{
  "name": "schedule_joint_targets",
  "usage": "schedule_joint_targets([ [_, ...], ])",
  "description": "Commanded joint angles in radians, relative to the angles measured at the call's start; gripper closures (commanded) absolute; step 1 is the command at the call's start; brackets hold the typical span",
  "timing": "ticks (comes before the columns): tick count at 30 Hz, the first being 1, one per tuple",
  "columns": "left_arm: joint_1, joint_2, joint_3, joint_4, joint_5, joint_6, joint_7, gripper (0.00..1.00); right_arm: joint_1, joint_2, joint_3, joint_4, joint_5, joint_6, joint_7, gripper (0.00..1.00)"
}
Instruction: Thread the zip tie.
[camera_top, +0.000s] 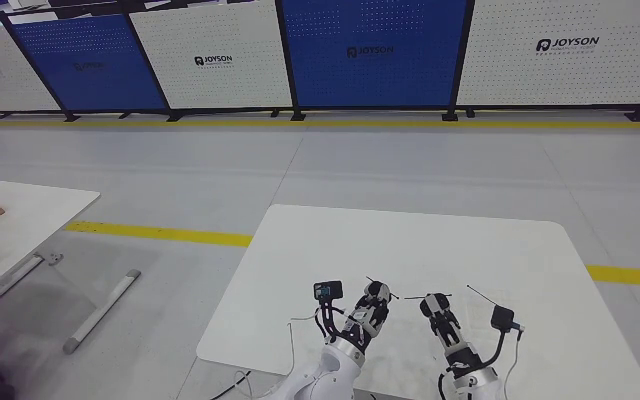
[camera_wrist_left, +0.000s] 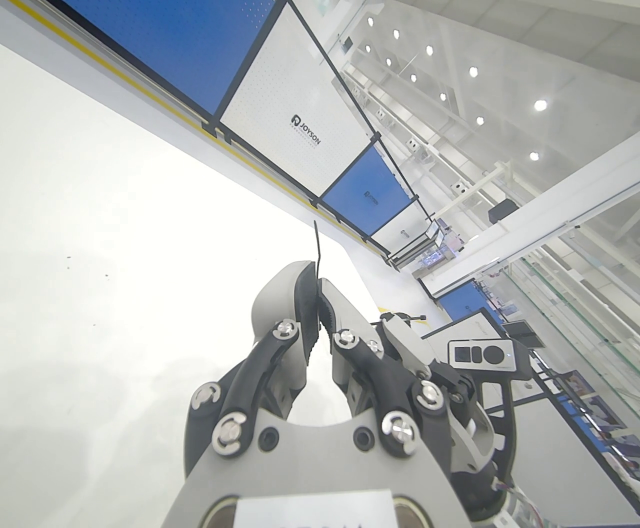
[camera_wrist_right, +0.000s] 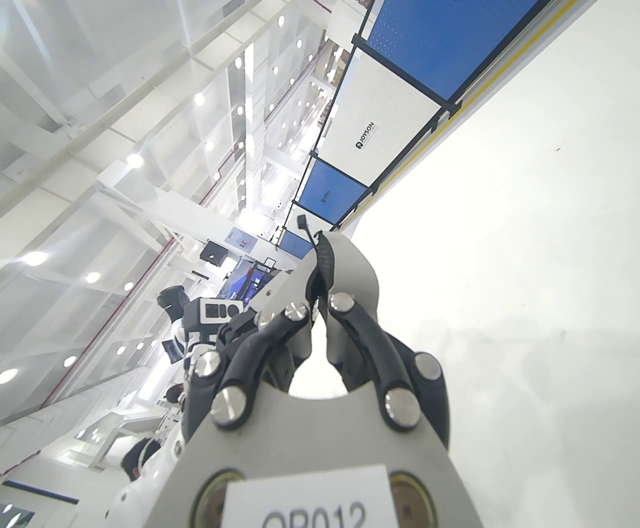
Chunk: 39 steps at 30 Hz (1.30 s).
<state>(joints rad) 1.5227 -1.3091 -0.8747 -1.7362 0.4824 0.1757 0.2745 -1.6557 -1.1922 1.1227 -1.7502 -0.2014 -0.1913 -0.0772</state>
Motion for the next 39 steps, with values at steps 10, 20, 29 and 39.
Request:
schedule_joint_targets([
  [10,0.0,0.0,0.0,0.0,0.0,0.0,0.0,1.0,0.002,-0.01,-0.024,0.013,0.019,0.038,0.015,1.0],
  [20,0.0,0.0,0.0,0.0,0.0,0.0,0.0,1.0,-0.003,-0.016,-0.019,0.001,0.031,0.038,-0.014,1.0],
  [29,0.0,0.0,0.0,0.0,0.0,0.0,0.0,1.0,0.018,-0.03,-0.041,0.011,0.052,0.092,-0.023,1.0],
  [39,0.0,0.0,0.0,0.0,0.0,0.0,0.0,1.0,0.008,-0.032,-0.029,0.007,0.062,0.077,-0.029,1.0],
])
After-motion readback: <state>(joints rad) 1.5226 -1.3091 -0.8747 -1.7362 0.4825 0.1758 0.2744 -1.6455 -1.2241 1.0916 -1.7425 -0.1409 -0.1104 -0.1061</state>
